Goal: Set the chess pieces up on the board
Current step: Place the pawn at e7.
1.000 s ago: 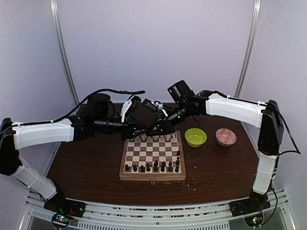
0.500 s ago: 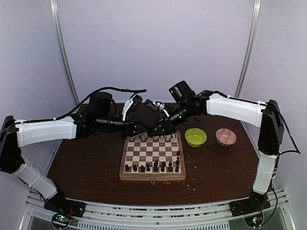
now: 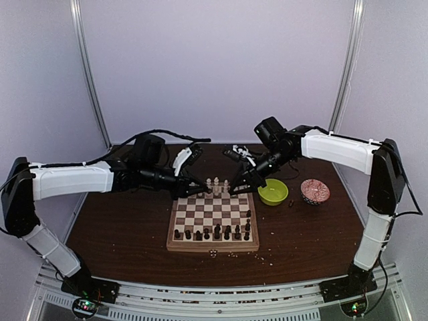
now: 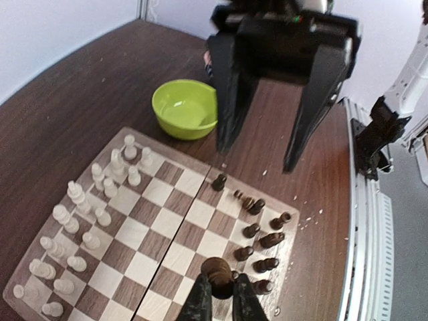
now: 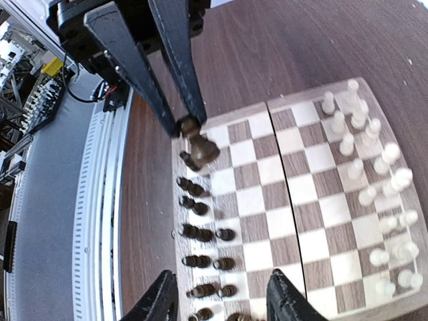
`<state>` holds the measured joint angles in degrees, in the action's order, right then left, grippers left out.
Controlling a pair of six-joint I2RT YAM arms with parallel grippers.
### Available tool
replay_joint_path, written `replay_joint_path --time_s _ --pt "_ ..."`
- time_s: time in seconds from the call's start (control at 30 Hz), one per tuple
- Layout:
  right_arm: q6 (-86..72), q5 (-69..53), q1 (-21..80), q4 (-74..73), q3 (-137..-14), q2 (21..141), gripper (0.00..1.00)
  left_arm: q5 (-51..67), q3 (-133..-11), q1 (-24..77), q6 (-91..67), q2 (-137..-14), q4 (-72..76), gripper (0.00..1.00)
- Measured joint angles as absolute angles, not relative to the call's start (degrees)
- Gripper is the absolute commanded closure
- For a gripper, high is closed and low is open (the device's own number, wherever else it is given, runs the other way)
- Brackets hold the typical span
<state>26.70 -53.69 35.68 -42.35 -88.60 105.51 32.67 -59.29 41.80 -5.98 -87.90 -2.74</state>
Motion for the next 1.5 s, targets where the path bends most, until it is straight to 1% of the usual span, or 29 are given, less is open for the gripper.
replay_joint_path --time_s 0.23,0.53,1.43,1.5 --pt "28.56 -52.10 31.05 -44.31 -80.55 99.55 0.54 25.39 -61.67 44.71 -0.95 -95.00 -11.70 0.87" --pt "28.80 -52.23 30.72 -44.03 -79.88 97.69 0.55 20.47 -64.79 49.74 4.36 -100.62 -20.08 0.86" --pt "29.85 -52.40 30.50 -44.07 -79.88 98.04 0.56 19.73 -68.10 50.04 7.01 -104.90 -24.49 0.85" --pt "29.85 -52.40 30.50 -44.10 -79.88 98.21 0.56 19.73 -68.16 50.13 7.03 -105.19 -24.58 0.83"
